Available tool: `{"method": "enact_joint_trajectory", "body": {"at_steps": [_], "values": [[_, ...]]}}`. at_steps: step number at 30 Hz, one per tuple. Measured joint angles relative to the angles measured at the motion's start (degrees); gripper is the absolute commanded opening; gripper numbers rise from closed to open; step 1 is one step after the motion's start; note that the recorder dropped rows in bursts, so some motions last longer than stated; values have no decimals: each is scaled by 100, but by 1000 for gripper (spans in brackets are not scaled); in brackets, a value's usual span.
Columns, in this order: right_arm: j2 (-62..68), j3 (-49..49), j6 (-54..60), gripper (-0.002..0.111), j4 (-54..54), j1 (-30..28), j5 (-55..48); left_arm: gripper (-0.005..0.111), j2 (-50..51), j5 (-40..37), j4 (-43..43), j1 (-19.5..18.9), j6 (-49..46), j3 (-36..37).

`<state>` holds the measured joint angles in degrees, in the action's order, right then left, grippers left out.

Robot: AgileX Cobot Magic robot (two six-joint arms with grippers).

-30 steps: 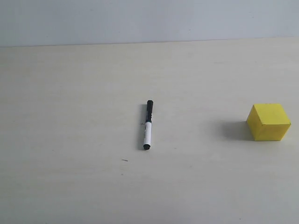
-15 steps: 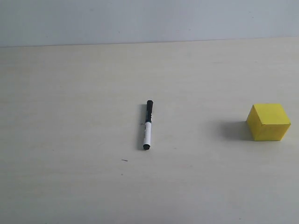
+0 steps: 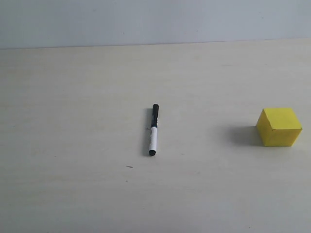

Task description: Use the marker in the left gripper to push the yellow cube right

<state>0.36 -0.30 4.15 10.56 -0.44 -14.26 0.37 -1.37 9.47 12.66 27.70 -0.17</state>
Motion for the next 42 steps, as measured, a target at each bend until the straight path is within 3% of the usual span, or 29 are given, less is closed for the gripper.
{"method": "enact_joint_trajectory", "body": {"at_steps": [10,12,16,19,42], "values": [[0,0,0,0,0,0,0,0,0,-77,0,0,416,0],[0,0,0,0,0,0,0,0,0,-225,-14,0,-126,0],[0,0,0,0,0,0,0,0,0,-563,-495,0,-2116,0],[0,0,0,0,0,0,0,0,0,-612,-776,0,-2770,0],[0,0,0,0,0,0,0,0,0,-661,-888,0,-2471,0]]}}
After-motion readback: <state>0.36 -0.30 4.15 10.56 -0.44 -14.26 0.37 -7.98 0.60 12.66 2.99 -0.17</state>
